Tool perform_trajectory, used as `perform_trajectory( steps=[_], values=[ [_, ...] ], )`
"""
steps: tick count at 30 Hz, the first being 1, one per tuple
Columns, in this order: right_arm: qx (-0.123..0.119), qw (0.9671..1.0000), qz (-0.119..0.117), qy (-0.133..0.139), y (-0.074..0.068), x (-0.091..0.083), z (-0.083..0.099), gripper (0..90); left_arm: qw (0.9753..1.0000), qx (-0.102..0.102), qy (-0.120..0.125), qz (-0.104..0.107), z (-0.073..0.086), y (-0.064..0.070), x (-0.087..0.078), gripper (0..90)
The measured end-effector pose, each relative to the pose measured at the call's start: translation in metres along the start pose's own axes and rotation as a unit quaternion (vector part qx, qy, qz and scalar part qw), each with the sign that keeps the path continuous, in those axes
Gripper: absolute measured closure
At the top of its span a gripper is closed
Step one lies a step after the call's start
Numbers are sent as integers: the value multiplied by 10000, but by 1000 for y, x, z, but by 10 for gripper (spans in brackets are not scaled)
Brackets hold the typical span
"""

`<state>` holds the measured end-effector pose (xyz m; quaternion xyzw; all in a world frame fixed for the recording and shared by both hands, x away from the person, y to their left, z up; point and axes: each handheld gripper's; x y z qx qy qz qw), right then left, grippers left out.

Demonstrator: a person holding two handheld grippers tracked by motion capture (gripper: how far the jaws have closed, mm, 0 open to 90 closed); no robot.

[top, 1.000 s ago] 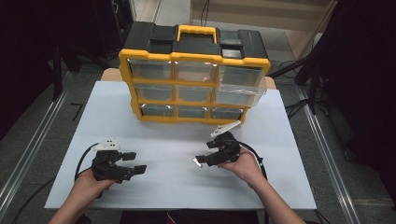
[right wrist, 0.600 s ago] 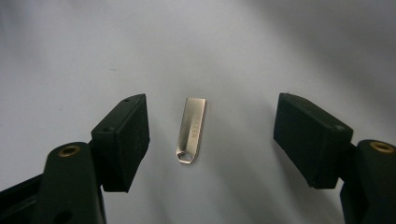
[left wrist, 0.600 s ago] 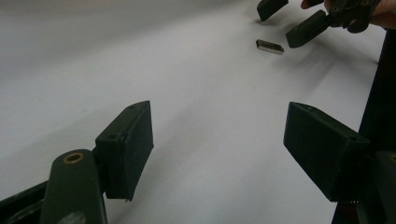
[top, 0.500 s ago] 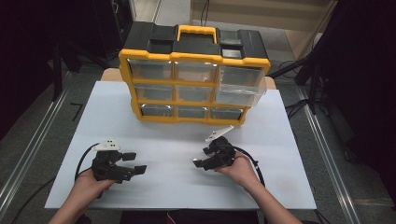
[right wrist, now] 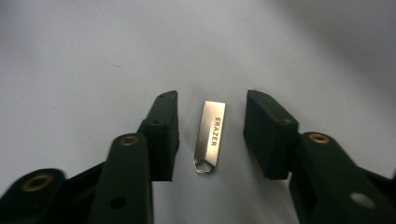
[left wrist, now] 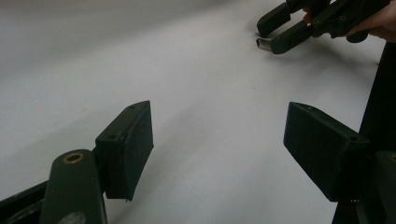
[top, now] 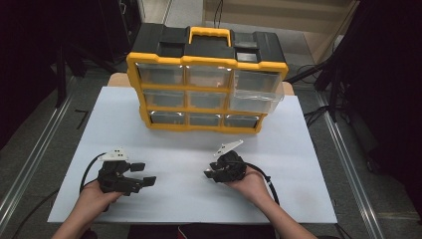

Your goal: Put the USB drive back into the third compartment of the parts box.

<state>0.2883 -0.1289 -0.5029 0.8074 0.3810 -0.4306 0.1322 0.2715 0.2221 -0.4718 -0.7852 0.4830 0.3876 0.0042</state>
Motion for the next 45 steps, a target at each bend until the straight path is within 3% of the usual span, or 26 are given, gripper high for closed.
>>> perform_trajectory(
  steps=[8, 11, 21, 33, 37, 41, 45],
  values=[
    [-22, 9995, 327, 1, -7, 1, 0, 753, 10000, -13, 27, -4, 0, 0, 0, 255],
    [-29, 9994, 355, 12, -8, 1, 0, 757, 10000, -17, 22, -6, 0, 0, 0, 255],
    [165, 9999, 16, -49, 2, 1, -1, 763, 10000, -11, 12, 17, 0, 0, 0, 255],
    [93, 9993, -342, -74, 9, -8, -6, 764, 10000, -15, 1, 15, 0, 0, 0, 255],
    [-59, 9989, -472, -56, 13, -15, -8, 764, 10000, -18, -6, 11, 0, 0, 0, 255],
    [82, 9974, -719, 65, 16, -23, -10, 764, 10000, -7, -11, 3, 0, 0, 0, 255],
    [57, 9968, -797, 79, 17, -27, -11, 764, 10000, -16, 2, 15, 0, 0, 0, 255]
  ],
)
Point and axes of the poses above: each handheld gripper's, and its own axes: x roughly forward along the jaws, z roughly out of its underside, y roughly to its right, and after that the axes turned 4 degrees about z, right-handed
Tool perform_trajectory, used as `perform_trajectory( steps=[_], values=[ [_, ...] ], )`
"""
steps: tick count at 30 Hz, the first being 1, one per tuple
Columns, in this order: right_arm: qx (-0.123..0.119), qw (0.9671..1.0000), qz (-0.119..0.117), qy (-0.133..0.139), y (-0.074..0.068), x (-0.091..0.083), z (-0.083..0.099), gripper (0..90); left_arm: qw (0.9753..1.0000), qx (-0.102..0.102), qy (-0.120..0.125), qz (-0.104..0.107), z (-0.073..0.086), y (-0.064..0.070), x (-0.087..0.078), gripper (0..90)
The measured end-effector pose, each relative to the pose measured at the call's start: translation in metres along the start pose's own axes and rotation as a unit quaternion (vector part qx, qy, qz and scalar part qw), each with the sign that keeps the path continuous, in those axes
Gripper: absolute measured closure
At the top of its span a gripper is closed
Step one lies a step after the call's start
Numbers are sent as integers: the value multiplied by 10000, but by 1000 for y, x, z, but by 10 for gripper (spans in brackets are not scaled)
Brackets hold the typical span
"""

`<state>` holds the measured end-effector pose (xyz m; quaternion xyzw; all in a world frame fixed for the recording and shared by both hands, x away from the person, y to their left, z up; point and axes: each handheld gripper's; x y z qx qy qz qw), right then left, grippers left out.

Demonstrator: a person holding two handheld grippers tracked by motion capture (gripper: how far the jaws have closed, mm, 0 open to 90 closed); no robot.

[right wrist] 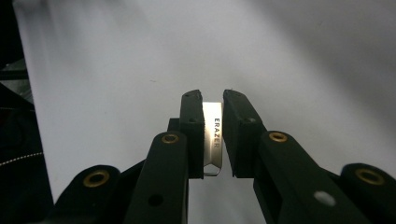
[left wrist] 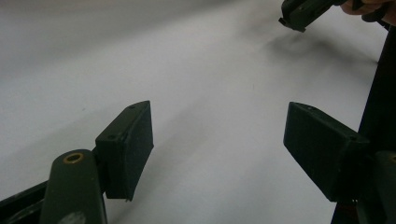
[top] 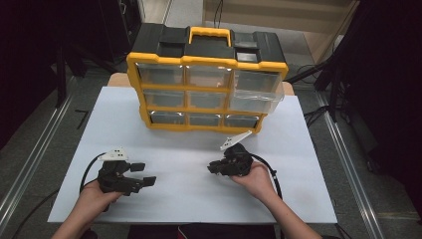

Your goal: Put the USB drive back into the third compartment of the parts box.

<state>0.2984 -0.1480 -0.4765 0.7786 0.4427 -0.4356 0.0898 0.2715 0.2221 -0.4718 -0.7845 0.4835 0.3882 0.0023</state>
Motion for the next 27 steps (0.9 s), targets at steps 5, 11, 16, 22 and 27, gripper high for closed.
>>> perform_trajectory(
  steps=[5, 11, 16, 22, 27],
  values=[
    [-223, 9997, -104, -2, 1, -9, -5, 764, 10000, 3, 2, -16, 0, 0, 0, 255],
    [-724, 9969, -236, -216, -4, -18, -12, 765, 10000, -24, 28, 32, 0, 1, 1, 255],
    [-973, 9932, -490, -401, -5, -25, -22, 765, 10000, 2, 8, 43, 1, 1, 1, 255],
    [-1218, 9893, -553, -591, -7, -32, -29, 765, 10000, 7, 7, 50, 1, 1, 1, 255],
    [-1436, 9849, -699, -667, -10, -40, -32, 766, 10000, 35, -20, 53, 0, 2, 2, 255]
  ],
)
Point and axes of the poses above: each handheld gripper's, and its own axes: x roughly forward along the jaws, z roughly out of its underside, y roughly to its right, and after that the axes turned 4 degrees about z, right-handed
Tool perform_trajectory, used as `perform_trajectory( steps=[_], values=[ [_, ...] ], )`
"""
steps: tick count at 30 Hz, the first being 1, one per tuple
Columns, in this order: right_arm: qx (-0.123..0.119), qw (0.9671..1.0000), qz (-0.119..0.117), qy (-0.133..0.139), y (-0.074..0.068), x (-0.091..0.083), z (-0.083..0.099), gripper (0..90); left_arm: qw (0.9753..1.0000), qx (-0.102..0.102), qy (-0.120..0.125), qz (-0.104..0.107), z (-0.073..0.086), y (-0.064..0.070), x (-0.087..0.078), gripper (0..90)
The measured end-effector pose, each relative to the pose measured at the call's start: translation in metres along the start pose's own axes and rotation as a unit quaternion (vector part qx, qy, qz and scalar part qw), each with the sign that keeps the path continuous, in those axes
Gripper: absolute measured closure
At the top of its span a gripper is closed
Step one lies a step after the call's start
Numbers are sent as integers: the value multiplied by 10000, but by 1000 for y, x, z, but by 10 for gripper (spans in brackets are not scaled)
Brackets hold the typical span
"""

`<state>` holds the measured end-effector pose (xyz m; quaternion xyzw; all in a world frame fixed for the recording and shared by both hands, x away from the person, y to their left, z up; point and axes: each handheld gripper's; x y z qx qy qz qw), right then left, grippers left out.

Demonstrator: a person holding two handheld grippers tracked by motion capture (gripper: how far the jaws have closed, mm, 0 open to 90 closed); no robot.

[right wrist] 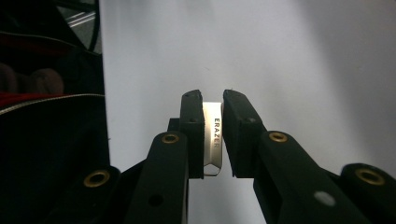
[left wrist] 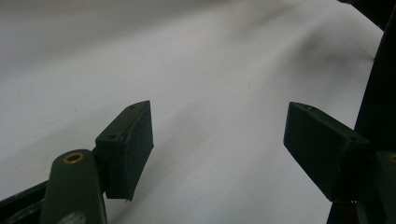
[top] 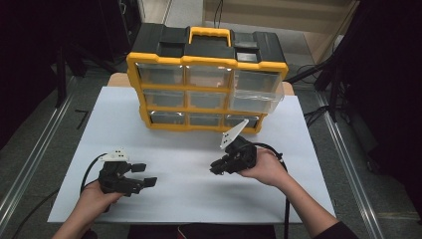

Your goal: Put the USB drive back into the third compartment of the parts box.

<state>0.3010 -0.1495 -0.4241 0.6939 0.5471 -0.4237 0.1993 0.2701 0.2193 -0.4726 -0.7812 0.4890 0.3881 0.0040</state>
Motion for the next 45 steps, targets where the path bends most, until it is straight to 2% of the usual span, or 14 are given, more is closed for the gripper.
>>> perform_trajectory(
  steps=[4, 8, 9, 11, 15, 17, 18, 31, 37, 45],
  values=[
    [-234, 9996, -38, -157, -4, -5, -3, 765, 10000, 25, -27, 31, 0, 0, 1, 255],
    [-277, 9995, -81, -140, -4, -11, -7, 765, 10000, 14, -10, 8, 0, 0, 0, 255],
    [-515, 9987, 27, 20, -1, -10, -9, 765, 10000, 13, -10, 10, 0, 0, 0, 255],
    [-497, 9986, -122, -103, -3, -14, -12, 766, 10000, -4, -3, 17, 0, 0, 1, 255],
    [-436, 9987, -208, -150, -4, -18, -15, 766, 10000, -7, -13, 29, 0, 0, 1, 255],
    [-381, 9985, -367, -156, -5, -19, -18, 766, 10000, -11, -18, 31, 0, 0, 1, 254],
    [-372, 9989, -244, -158, -5, -23, -21, 766, 10000, -16, -14, 33, 0, 0, 1, 255],
    [-486, 9985, -178, -153, -4, -39, -34, 766, 10000, -22, -17, 26, 0, 0, 1, 255],
    [-640, 9977, -152, -147, -4, -50, -43, 766, 10000, -18, -9, 25, 0, 0, 1, 254],
    [-645, 9978, -44, -117, -3, -67, -53, 766, 10000, -4, 6, 9, 0, 0, 1, 255]
  ],
)
Point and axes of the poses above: each handheld gripper's, and its own axes: x roughly forward along the jaws, z roughly out of its underside, y roughly to its right, and after that the axes turned 4 degrees about z, right-handed
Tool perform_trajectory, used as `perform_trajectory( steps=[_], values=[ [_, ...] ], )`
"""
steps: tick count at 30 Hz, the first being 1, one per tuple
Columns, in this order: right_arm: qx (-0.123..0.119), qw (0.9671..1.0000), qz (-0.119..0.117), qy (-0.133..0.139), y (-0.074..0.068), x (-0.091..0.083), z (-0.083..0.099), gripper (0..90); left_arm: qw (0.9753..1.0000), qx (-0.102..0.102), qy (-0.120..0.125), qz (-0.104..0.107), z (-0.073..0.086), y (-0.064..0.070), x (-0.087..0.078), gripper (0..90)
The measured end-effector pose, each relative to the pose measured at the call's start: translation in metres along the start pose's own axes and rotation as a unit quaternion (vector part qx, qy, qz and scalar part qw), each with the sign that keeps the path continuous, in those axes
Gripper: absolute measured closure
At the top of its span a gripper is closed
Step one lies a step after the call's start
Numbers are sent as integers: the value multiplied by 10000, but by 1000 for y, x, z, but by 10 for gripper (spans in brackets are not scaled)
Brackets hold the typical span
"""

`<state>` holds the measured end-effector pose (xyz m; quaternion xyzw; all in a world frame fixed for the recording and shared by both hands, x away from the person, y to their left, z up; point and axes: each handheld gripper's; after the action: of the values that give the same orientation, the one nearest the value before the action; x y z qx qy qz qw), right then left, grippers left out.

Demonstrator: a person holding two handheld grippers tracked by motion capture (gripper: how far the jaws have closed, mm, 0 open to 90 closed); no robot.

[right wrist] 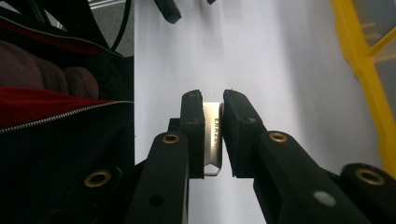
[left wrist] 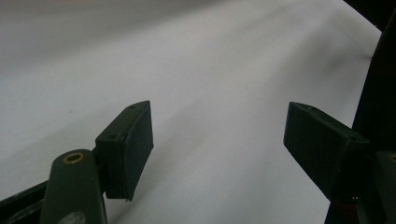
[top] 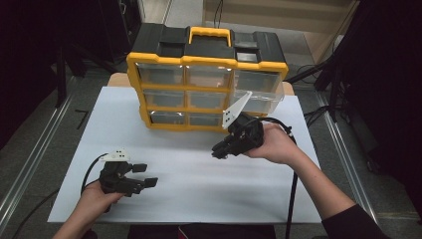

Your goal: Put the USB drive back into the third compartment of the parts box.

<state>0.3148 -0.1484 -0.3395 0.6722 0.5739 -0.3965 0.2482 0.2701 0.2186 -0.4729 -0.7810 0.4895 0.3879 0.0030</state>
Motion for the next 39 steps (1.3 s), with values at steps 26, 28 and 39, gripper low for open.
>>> perform_trajectory(
  steps=[26, 28, 39],
  values=[
    [-210, 9998, -25, 27, 7, -48, -30, 766, 10000, 13, 3, 29, 0, 1, 1, 255],
    [-237, 9997, 31, 18, 6, -53, -33, 766, 10000, -4, 17, 50, 0, 1, 1, 255],
    [-313, 9993, 183, 110, 13, -81, -44, 766, 10000, 20, 6, 53, 0, 2, 1, 255]
  ],
)
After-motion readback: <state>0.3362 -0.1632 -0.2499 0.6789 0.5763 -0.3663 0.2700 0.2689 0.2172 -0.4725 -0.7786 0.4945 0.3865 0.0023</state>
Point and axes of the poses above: each handheld gripper's, and its own axes: x roughly forward along the jaws, z roughly out of its underside, y roughly to its right, and after that the axes turned 4 degrees about z, right-handed
